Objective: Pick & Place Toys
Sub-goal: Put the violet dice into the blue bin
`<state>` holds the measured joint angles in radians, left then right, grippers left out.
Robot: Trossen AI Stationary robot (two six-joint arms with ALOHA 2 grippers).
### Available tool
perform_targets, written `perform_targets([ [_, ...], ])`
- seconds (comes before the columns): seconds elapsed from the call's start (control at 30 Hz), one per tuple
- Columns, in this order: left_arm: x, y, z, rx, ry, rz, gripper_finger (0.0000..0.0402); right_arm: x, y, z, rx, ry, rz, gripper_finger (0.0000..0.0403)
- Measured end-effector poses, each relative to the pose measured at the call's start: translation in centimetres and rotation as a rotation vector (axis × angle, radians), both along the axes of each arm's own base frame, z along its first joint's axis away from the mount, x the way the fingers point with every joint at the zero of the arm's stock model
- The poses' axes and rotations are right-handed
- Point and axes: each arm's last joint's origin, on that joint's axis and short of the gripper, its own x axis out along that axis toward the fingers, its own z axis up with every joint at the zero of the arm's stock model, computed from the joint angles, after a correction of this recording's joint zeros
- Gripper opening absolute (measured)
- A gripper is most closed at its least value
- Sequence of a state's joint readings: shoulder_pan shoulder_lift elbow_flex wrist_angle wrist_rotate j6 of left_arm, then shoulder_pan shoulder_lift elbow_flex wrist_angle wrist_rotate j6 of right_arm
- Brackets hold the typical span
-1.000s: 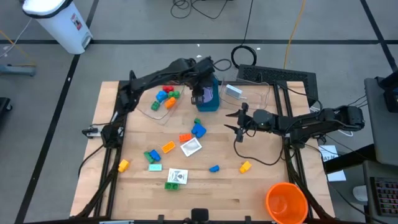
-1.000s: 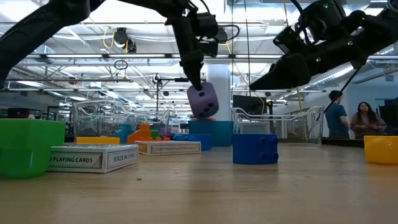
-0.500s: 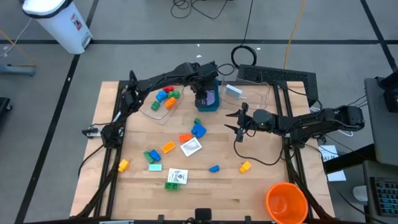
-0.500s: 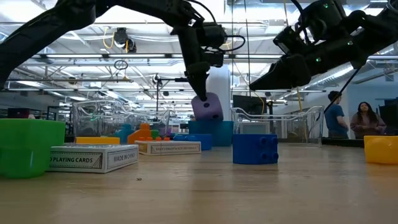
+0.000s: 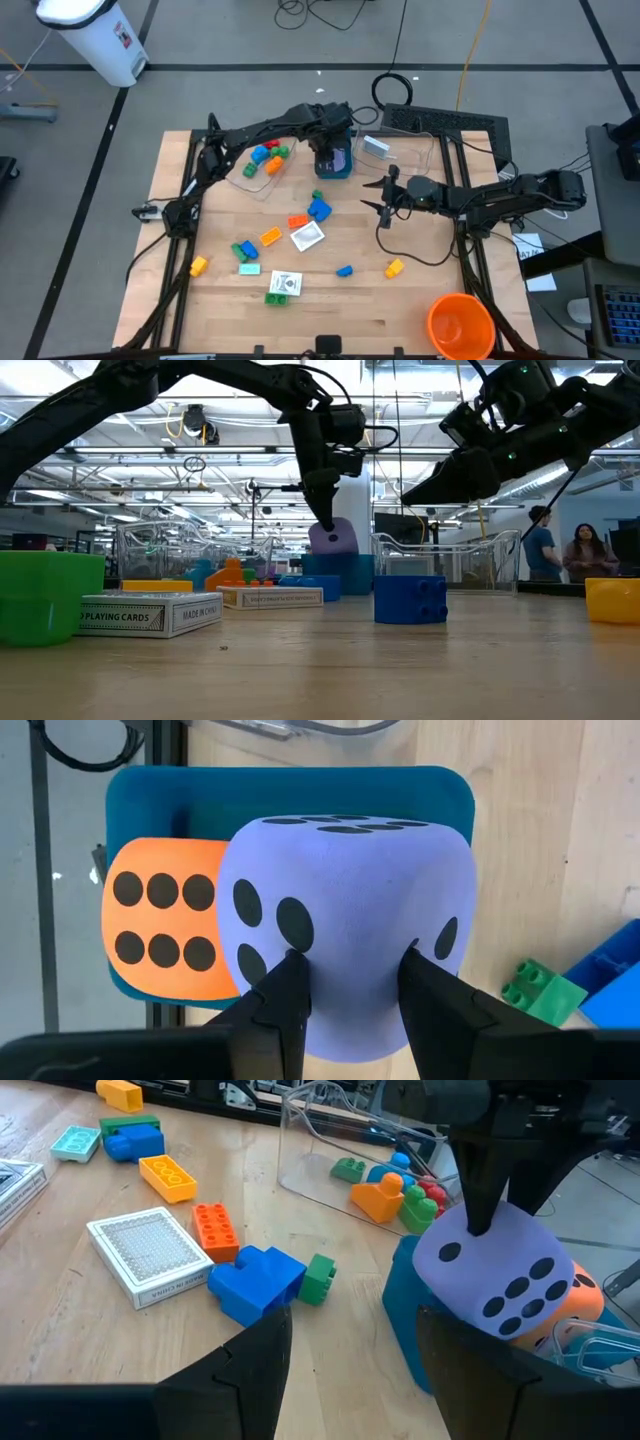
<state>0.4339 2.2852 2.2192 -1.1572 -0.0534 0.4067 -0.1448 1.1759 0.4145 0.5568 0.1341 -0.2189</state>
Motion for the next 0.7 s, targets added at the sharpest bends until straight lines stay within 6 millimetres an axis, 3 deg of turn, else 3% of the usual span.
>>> perform_targets([
  [0.23,0.01,0.02,0.01,-0.002,-0.004,0.008,0.0142,0.00,0.00,0.00,0.000,0.000,0.000,0.0208],
  [0.53,0.23,-0.20,0.02,-0.002,-0.017,0.016,0.0246,-0.01,0.00,-0.04,0.001,0.004,0.000,0.0208],
  [0.7,0.43,-0.80,0.45,0.002,-0.026,-0.001,0.0283,-0.02,0.00,-0.07,0.000,0.008,0.000,0.0208],
])
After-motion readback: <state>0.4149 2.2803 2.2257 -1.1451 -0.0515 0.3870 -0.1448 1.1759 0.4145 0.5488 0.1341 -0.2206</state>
